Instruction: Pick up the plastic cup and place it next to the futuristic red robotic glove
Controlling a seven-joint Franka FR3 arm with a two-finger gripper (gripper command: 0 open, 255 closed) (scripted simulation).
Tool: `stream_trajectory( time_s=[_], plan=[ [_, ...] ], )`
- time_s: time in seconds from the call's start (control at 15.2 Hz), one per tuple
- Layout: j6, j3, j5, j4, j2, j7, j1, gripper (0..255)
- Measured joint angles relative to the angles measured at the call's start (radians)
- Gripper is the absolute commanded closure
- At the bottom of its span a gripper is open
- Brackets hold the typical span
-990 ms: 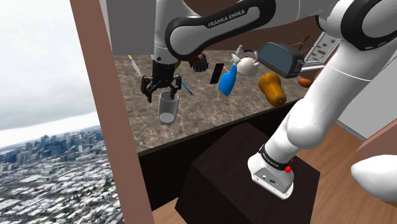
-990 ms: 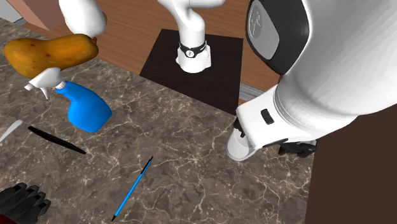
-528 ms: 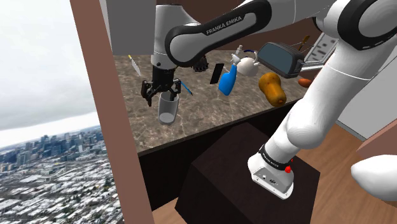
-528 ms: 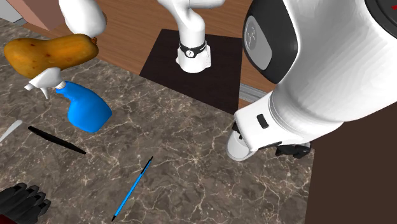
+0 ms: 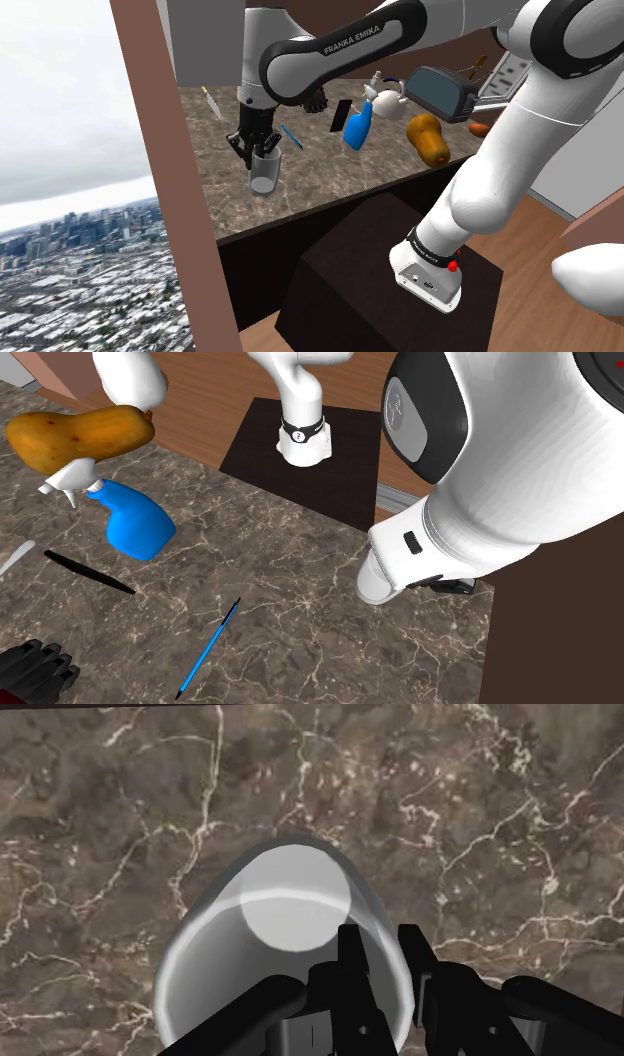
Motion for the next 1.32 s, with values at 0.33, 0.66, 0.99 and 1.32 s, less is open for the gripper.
stream_trajectory(
  time_s=[0.33, 0.66, 0.99, 1.32],
  plan=[
    [0.0, 0.0, 0.0, 0.0, 0.0, 0.0, 0.0, 255],
    [-0.052, 0.001, 0.011, 0.026, -0.028, -0.004, -0.001, 255],
    [-0.117, -0.002, 0.02, 0.064, -0.056, -0.011, -0.004, 255],
    [-0.184, -0.004, 0.028, 0.108, -0.08, -0.015, -0.006, 255]
  ],
)
